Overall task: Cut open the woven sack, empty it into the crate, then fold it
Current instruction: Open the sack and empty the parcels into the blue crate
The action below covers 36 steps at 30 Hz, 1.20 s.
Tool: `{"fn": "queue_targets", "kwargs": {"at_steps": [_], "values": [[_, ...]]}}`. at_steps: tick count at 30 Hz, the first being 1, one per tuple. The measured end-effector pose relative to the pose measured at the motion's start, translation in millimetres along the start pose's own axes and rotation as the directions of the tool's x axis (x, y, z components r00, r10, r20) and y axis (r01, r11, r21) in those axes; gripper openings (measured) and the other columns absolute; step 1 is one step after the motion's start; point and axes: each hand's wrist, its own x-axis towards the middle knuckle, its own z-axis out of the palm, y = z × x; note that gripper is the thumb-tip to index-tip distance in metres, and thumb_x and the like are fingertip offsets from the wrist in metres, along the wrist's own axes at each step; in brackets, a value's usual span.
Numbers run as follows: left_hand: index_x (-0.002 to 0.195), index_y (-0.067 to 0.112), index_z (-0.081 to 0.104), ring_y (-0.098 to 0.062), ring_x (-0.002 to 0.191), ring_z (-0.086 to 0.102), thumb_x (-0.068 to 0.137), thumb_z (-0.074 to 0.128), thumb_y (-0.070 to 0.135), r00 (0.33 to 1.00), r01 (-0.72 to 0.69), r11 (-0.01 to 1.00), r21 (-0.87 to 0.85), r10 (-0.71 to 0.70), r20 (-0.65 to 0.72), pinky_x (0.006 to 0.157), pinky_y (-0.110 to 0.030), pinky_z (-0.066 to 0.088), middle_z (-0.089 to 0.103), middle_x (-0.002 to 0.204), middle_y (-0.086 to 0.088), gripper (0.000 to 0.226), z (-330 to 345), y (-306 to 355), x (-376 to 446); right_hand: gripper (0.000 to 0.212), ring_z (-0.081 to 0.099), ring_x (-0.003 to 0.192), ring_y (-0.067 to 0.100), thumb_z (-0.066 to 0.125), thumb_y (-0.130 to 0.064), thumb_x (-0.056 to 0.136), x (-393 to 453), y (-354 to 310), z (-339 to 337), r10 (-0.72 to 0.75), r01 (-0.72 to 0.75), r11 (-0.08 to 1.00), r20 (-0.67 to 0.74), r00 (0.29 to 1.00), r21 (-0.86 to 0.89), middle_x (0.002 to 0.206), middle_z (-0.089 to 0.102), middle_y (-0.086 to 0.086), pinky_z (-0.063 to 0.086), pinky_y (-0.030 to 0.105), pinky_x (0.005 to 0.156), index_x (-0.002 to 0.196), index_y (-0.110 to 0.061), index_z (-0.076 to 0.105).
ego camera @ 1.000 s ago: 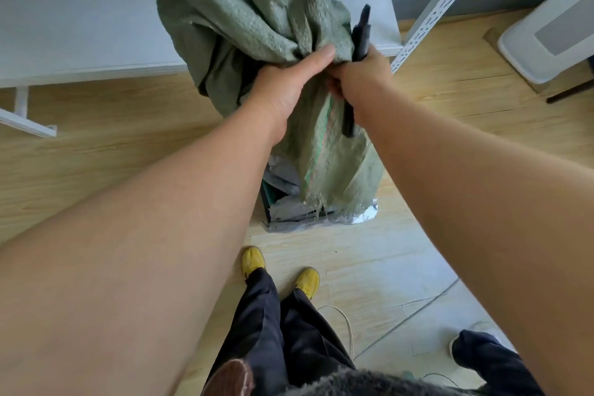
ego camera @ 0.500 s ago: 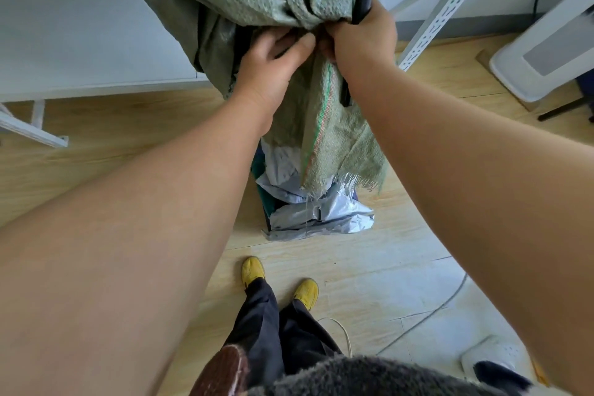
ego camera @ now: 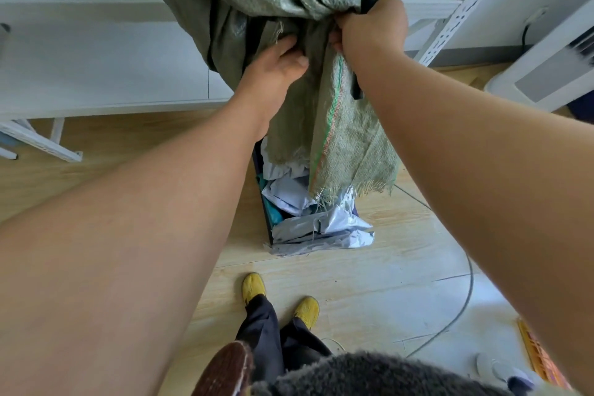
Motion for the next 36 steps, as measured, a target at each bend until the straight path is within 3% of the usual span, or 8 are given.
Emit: {"fn": "queue_targets", "kwargs": {"at_steps": [4,9,14,19,25,29,32,36], "values": [[0.146,0.023,0.04,-0.009,0.126,0.051,0.097,0.055,0.022,1.0,-0.013,1.0,-0.001,0.013,-0.012,0.106,-0.03,0.033,0.057,0.13,0.01,0.052,-5,5,-4,0.02,0.069,0.076,0.035,0.05,-0.008,0.066,-6,-8,-4,-0.025,0.025,1.0,0.003,1.0,0.005,0.078,0.068,0.01,0.058,0.051,0.064,0.071,-0.027,0.049],[0.144,0.022,0.043,-0.008,0.124,0.053,0.095,0.057,0.018,0.993,-0.09,0.995,-0.035,0.087,-0.076,0.113,-0.033,0.034,0.057,0.136,0.004,0.051,-4,27,-15,0.024,0.069,0.075,0.035,0.05,-0.006,0.068,-10,-37,-12,-0.107,0.108,0.994,-0.029,0.994,0.025,0.072,0.064,0.007,0.058,0.052,0.063,0.069,-0.03,0.046],[0.147,0.021,0.039,-0.004,0.115,0.054,0.096,0.057,0.018,0.989,-0.126,0.992,-0.001,0.125,-0.082,0.102,-0.024,0.036,0.056,0.137,0.004,0.054,-6,45,-39,0.024,0.069,0.076,0.035,0.051,-0.008,0.071,-27,-55,-22,-0.138,0.138,0.99,-0.02,0.99,0.028,0.076,0.066,0.009,0.058,0.05,0.063,0.073,-0.031,0.047],[0.146,0.022,0.04,-0.007,0.12,0.054,0.095,0.058,0.017,0.977,-0.188,0.982,0.01,0.188,-0.097,0.107,-0.028,0.036,0.058,0.136,0.002,0.055,-2,59,-63,0.025,0.068,0.075,0.032,0.05,-0.007,0.071,-50,-78,-44,-0.219,0.222,0.974,-0.076,0.973,0.043,0.075,0.064,0.005,0.058,0.049,0.064,0.071,-0.031,0.044],[0.147,0.022,0.038,-0.006,0.114,0.053,0.095,0.057,0.018,0.969,-0.247,0.969,0.022,0.247,-0.001,0.094,-0.025,0.035,0.057,0.137,0.002,0.055,18,92,-87,0.012,0.069,0.074,0.03,0.05,-0.014,0.071,-67,-95,-89,-0.196,0.204,0.979,-0.187,0.963,0.026,0.083,0.07,0.013,0.058,0.049,0.063,0.074,-0.025,0.048],[0.147,0.022,0.036,-0.005,0.111,0.053,0.095,0.058,0.019,0.962,-0.268,0.963,0.03,0.266,0.061,0.084,-0.019,0.038,0.055,0.136,0.0,0.056,28,93,-107,0.014,0.07,0.062,0.022,0.053,-0.006,0.079,-93,-93,-108,-0.155,0.167,0.985,-0.197,0.968,0.043,0.081,0.07,0.012,0.06,0.044,0.059,0.078,-0.02,0.051],[0.147,0.022,0.037,-0.006,0.115,0.052,0.096,0.058,0.018,0.951,-0.298,0.953,0.057,0.291,0.108,0.09,-0.021,0.036,0.054,0.139,-0.001,0.055,27,90,-125,0.024,0.07,0.071,0.026,0.052,-0.004,0.077,-115,-96,-120,-0.164,0.173,0.985,-0.24,0.957,0.017,0.082,0.068,0.008,0.06,0.045,0.064,0.075,-0.028,0.049],[0.147,0.02,0.038,-0.006,0.121,0.048,0.097,0.056,0.015,0.927,-0.346,0.936,0.069,0.33,0.179,0.087,-0.018,0.035,0.05,0.143,-0.004,0.054,34,109,-148,0.026,0.068,0.077,0.027,0.049,-0.004,0.073,-138,-109,-149,-0.202,0.197,0.979,-0.326,0.924,-0.048,0.085,0.069,0.006,0.06,0.045,0.063,0.09,-0.021,0.057]]}}
